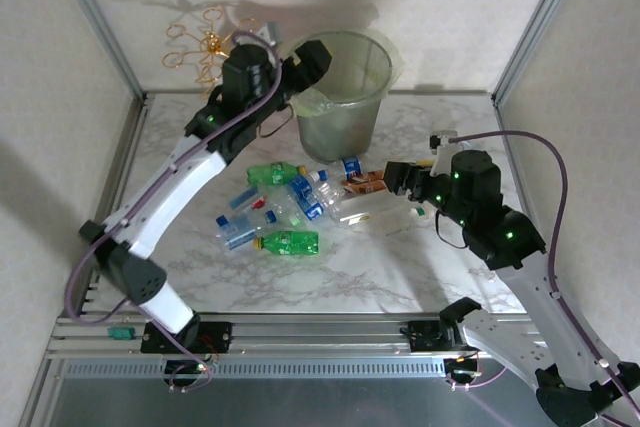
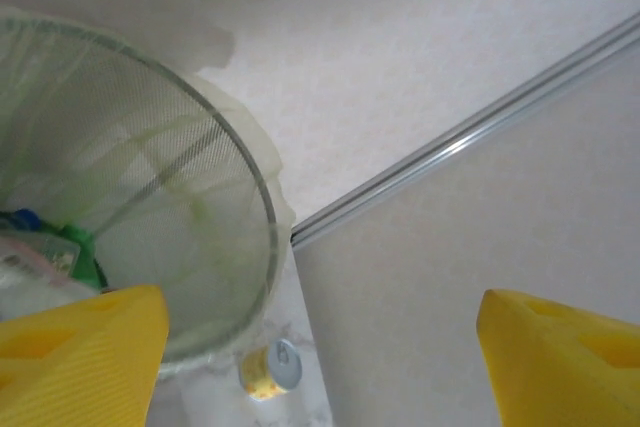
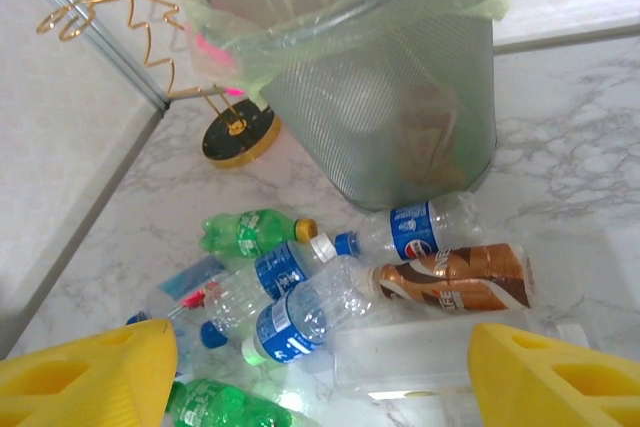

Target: Put the plastic bottles in the bin

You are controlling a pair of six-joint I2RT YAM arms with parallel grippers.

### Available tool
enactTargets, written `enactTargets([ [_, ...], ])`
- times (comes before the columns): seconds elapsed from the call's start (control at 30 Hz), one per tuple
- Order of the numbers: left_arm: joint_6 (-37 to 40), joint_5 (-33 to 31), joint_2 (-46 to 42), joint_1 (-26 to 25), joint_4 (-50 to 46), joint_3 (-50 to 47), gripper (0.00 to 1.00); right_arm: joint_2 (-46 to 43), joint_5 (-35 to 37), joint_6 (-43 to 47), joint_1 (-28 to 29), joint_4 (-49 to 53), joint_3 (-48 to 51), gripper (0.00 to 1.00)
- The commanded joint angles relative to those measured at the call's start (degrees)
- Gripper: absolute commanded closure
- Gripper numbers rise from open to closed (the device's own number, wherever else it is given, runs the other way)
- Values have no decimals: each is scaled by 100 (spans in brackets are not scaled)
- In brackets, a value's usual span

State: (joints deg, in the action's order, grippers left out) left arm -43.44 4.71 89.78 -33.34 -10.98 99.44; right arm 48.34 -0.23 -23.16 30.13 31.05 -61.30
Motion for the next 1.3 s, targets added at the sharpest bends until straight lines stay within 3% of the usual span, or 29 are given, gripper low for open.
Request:
enactTargets([
  [0.0, 273, -201, -732, -6, 43, -772, 19, 62, -424, 114, -14, -263, 193, 24],
  [0.17, 668, -665, -1896, 37, -425, -1909, 16, 407, -883, 301, 159, -398, 246, 26],
  [0.27, 766, -1, -2523, 126, -350, -2623, 14, 744, -822, 387, 361, -407, 160, 26],
  [0.33, 824, 103, -2910, 126, -331, -3060, 13, 1005, -569, 465, 649, -431, 94, 27],
  [0.57, 1192, -1773, -4082, 113, -536, -4004, 14, 2426, 241, 1030, 1770, -383, -362, 25],
  [0.7, 1422, -2021, -4591, 106, -180, -4420, 14, 3324, 332, 1372, 2168, -258, -713, 25],
  [0.83, 1563, -2334, -4845, 96, 30, -4819, 15, 4183, 93, 1720, 2560, -178, -1104, 24],
  [0.97, 1637, -2248, -4694, 65, 92, -5030, 15, 4896, -260, 2065, 2866, -58, -1527, 23],
  [1.27, 1644, -2021, -4557, 43, 181, -5171, 14, 5958, -564, 2305, 2988, 188, -2026, 22],
])
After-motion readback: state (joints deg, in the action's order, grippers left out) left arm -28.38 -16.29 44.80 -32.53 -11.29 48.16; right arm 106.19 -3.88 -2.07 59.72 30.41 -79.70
